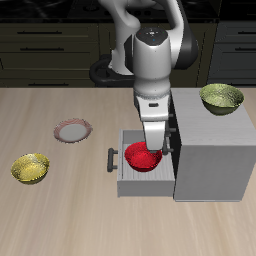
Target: Place the red bowl on the plate
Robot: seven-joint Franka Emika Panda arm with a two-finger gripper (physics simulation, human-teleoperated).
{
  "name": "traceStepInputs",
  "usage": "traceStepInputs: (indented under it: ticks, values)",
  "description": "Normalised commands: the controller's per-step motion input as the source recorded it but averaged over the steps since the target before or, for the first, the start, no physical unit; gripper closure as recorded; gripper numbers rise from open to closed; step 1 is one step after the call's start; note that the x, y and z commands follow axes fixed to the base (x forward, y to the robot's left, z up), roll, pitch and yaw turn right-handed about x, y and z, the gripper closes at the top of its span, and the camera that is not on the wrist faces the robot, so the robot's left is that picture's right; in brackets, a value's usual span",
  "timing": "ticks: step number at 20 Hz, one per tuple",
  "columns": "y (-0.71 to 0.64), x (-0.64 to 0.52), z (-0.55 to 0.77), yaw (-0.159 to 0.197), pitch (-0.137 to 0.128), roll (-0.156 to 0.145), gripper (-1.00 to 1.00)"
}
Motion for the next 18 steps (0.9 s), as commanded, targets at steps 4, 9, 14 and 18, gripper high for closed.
traceStepInputs:
  ticks: [4, 9, 14, 18]
  values:
    - [-0.06, -0.02, -0.3, -0.026, 0.031, -0.008, -1.0]
    - [-0.03, -0.04, -0.26, -0.082, 0.055, -0.004, -1.0]
    - [0.03, 0.0, -0.21, 0.011, 0.071, 0.016, -1.0]
    - [-0.11, -0.05, -0.2, -0.007, 0.014, 0.004, -1.0]
